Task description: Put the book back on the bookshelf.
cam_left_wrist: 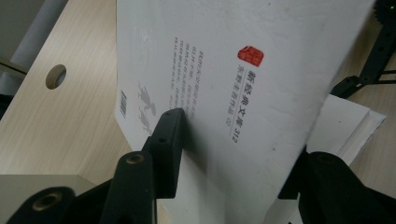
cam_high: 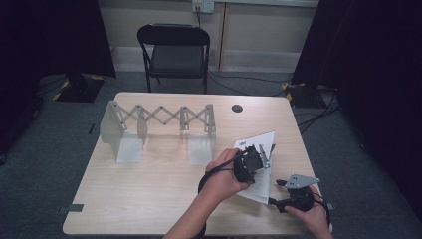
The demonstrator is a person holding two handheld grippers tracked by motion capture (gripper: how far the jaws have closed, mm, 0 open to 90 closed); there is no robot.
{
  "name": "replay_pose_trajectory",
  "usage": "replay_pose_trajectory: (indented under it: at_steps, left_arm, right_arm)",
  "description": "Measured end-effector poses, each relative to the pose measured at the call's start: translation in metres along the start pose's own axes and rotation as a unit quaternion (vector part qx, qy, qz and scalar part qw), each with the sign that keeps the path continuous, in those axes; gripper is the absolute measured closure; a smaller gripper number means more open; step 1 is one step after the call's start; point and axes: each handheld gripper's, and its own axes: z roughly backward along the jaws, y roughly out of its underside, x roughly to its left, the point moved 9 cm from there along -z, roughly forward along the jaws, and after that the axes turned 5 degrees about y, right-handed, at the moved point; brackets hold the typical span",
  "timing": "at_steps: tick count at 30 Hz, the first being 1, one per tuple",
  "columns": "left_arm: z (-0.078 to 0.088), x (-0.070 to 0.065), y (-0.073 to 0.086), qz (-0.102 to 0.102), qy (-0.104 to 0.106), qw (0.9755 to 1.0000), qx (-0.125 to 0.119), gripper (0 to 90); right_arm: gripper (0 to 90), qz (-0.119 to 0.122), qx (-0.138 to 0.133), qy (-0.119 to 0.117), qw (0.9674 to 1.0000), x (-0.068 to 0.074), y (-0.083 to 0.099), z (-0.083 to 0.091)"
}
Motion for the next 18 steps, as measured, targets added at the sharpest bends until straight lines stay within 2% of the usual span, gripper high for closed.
replay_pose_trajectory:
  at_steps: [5,8,11,13,15,18]
  left_arm:
    - [0.001,-0.001,-0.002,0.004,0.004,1.0,0.006,54.3]
    - [0.0,-0.001,-0.003,0.001,0.002,0.9999,0.01,54.2]
    - [0.002,0.0,-0.003,0.002,0.001,0.9999,0.013,54.6]
    - [0.005,0.0,-0.003,0.004,0.001,0.9998,0.018,54.9]
    - [0.007,0.0,-0.005,0.006,0.002,0.9998,0.018,55.6]
    - [0.011,0.001,-0.007,0.003,0.004,0.9996,0.026,56.4]
  right_arm:
    - [22.7,-0.002,-0.007,0.009,0.9999,0.001,-0.007,-0.006]
    - [23.2,-0.015,-0.034,0.009,0.9993,0.002,-0.017,-0.006]
    - [24.9,0.011,-0.039,0.026,0.9989,0.002,-0.023,-0.003]
    - [25.7,0.014,-0.039,0.02,0.9989,0.005,-0.024,-0.002]
    - [25.6,0.016,-0.051,0.014,0.9985,0.006,-0.028,0.001]
    - [26.7,0.042,-0.072,0.02,0.9963,0.008,-0.038,0.01]
